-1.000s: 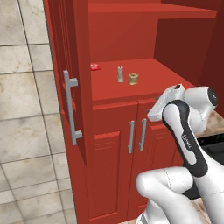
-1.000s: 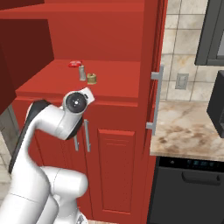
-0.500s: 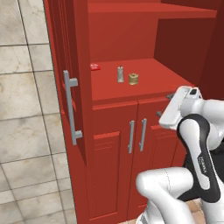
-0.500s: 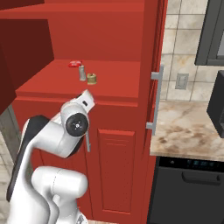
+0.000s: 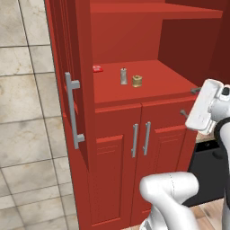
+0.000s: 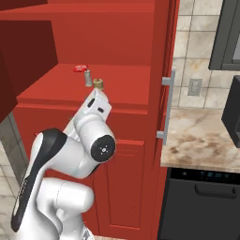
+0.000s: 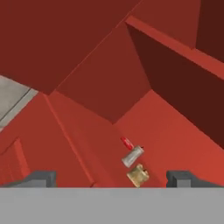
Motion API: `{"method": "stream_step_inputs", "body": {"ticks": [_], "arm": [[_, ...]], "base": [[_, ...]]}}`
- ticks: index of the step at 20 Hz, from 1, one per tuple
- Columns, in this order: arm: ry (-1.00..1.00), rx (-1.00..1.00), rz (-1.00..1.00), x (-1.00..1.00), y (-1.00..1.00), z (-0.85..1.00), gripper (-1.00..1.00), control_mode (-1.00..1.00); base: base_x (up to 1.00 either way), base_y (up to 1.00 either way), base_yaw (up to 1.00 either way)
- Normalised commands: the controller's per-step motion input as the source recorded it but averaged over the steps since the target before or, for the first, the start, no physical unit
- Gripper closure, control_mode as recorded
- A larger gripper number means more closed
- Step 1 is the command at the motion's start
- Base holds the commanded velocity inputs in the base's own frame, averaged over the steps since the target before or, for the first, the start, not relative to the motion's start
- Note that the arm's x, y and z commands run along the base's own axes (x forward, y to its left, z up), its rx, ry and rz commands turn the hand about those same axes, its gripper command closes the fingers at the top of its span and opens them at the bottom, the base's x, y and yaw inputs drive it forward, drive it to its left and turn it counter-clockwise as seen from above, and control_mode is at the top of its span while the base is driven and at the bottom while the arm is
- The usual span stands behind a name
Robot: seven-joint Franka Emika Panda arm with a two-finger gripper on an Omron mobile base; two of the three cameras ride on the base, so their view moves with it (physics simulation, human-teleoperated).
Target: Pick the candle and candle from the dining table and place them in the open cabinet. Close the cabinet after placing the objects.
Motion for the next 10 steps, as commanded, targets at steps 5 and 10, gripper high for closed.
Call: {"method": "stream_step_inputs", "body": {"ticks": [5,10], "arm": [[-0.50,-0.05,0.00,-0.66,0.14,-0.02,-1.00,-1.00],[-0.52,-0.04,-0.03,-0.71,0.33,-0.11,-1.00,-1.00]], "base": [[0.00,0.00,0.00],[0.00,0.00,0.00]]}}
